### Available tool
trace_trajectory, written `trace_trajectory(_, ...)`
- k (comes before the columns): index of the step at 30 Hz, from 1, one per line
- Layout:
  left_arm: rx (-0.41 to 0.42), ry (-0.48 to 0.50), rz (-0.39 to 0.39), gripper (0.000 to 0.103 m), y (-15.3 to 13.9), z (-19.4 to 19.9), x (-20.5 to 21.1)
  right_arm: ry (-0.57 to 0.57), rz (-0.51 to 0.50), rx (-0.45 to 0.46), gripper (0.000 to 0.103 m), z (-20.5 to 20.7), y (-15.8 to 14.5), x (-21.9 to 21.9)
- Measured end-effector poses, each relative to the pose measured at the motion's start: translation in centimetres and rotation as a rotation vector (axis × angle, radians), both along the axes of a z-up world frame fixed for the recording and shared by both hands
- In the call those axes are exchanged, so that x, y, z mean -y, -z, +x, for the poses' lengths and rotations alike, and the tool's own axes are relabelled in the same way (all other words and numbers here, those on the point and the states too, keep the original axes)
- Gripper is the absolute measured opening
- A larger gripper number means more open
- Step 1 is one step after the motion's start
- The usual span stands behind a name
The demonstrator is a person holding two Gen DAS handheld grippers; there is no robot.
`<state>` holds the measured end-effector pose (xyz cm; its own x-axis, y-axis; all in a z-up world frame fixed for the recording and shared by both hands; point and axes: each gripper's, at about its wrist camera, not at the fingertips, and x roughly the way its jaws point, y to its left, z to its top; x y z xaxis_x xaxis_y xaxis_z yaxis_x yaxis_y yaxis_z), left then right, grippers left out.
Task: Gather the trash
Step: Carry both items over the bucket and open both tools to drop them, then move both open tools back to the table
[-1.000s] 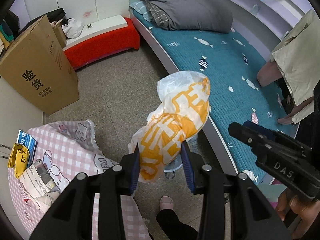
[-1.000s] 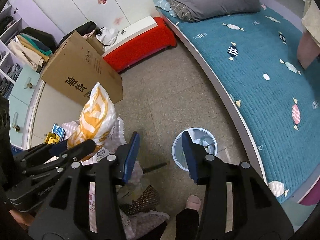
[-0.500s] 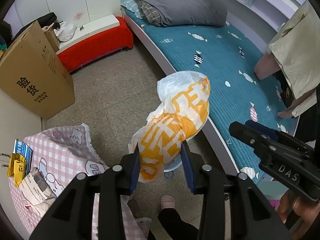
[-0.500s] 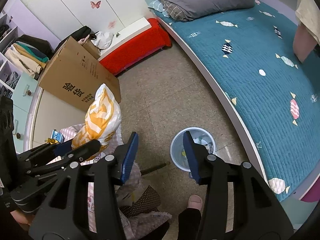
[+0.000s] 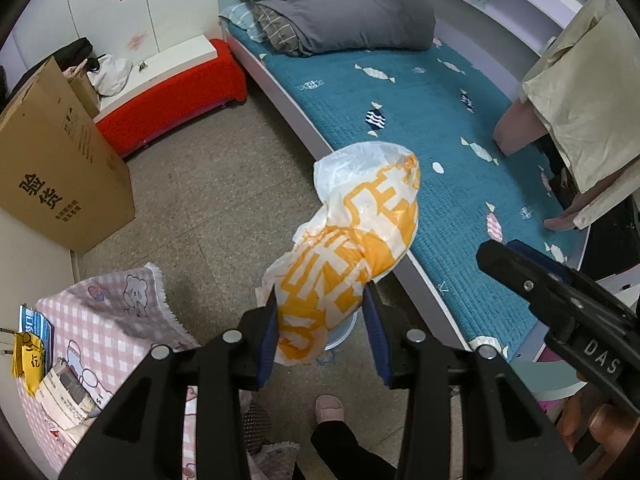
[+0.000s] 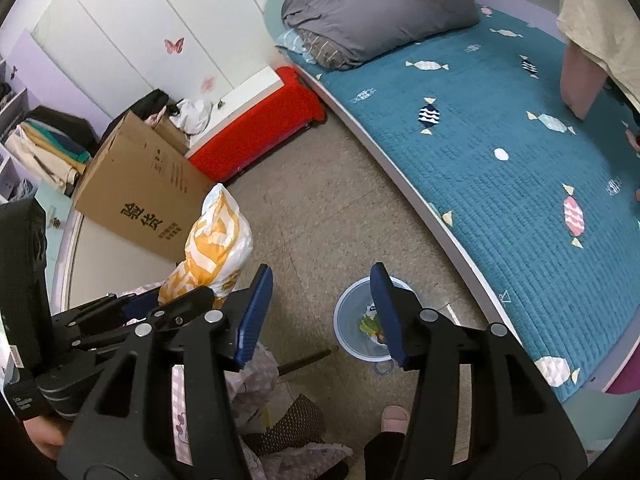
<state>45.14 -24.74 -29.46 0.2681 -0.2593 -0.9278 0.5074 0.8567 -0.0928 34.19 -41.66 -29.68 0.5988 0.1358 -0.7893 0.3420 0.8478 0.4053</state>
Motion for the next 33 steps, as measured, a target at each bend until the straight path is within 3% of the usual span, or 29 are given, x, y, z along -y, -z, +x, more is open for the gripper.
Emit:
trace_trajectory(1, 0.001, 0.0, -0.001, 0.043, 0.0, 0.0, 0.1, 0.006, 0.0, 0.002, 0.052, -0.2, 0.0, 0.2)
trace_trajectory(5, 0.014, -0.019, -0.013, 0.071, -0.3, -0.2, 0.3, 0.018, 0.013, -0.004, 0.052, -0.7, 0.2, 0.7)
trace_trajectory(22, 0.003, -0.109, -0.045, 0.072, -0.8, -2.2, -3.4, -0.038, 0.018, -0.016, 0.053, -1.9, 0.0, -2.3)
trace_trajectory(33, 0.023, -0.296, -0.06, 0.072, -1.8, -3.6, -14.4, -0.205, 0.013, -0.009, 0.054, 0.2, -0.8, -10.7)
